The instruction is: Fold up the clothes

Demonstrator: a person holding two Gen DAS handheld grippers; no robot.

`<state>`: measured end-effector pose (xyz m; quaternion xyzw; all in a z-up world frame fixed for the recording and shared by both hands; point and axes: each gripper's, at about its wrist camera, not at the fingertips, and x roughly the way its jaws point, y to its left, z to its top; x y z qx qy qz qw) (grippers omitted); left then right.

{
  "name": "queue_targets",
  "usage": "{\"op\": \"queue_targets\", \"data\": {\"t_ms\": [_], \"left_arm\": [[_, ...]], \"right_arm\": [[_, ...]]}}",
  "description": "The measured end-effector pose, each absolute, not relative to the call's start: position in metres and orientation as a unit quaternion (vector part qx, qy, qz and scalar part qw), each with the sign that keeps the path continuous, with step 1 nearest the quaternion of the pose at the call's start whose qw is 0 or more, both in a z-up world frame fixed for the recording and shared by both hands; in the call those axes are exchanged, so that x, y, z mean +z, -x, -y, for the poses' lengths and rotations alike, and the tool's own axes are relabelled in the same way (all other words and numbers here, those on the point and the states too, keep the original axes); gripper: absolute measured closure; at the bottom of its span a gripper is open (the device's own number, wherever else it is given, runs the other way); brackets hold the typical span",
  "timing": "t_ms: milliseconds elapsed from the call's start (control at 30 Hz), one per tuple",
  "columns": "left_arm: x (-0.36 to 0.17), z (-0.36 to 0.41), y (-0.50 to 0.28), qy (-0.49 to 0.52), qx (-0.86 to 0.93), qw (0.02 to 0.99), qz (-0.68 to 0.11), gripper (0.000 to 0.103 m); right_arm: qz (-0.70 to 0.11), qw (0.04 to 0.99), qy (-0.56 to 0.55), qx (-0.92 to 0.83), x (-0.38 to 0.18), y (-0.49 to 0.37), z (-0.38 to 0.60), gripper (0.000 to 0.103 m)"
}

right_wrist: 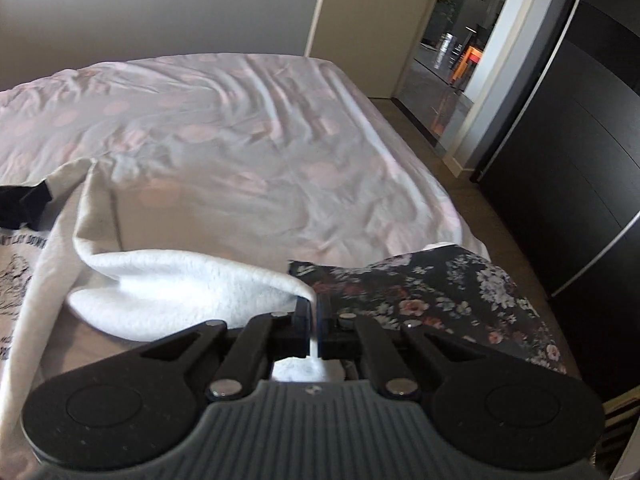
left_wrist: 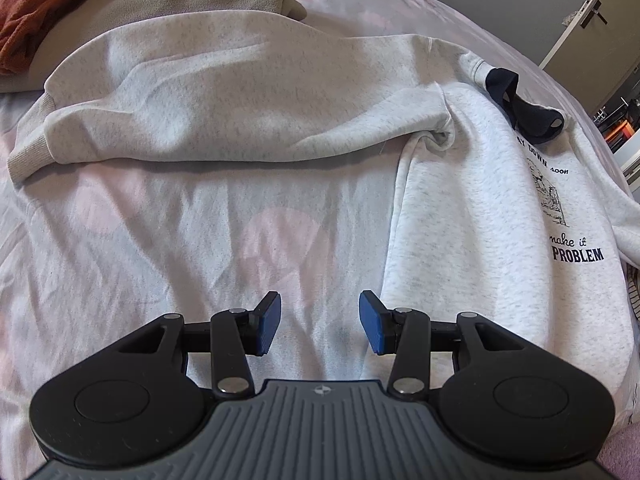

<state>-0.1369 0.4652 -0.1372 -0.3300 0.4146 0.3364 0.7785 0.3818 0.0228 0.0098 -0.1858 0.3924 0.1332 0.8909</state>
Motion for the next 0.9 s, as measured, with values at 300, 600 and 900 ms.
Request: {"op": "queue_targets", "data": {"t_ms": [300, 600, 900], "left_arm": [[-0.144, -0.465, 0.12, 0.319, 0.328, 0.778, -0.431, 0.062], [-0.13, -0.463, 0.122, 0.329, 0.295, 0.782, -0.44, 0.061], [-0.133, -0.45, 0.121, 0.327, 0.232, 0.775, -0.488, 0.054]], "right_arm": [[-0.435, 0.878, 0.19, 0.062, -0.032, -0.451, 0.005, 0.1], [-0.356, 0.912, 0.176, 0.107, -0.001, -0.413, 0.009, 0.07], [-0.34, 0.88, 0.168, 0.284, 0.003, -0.288, -0.042, 0.062]]}}
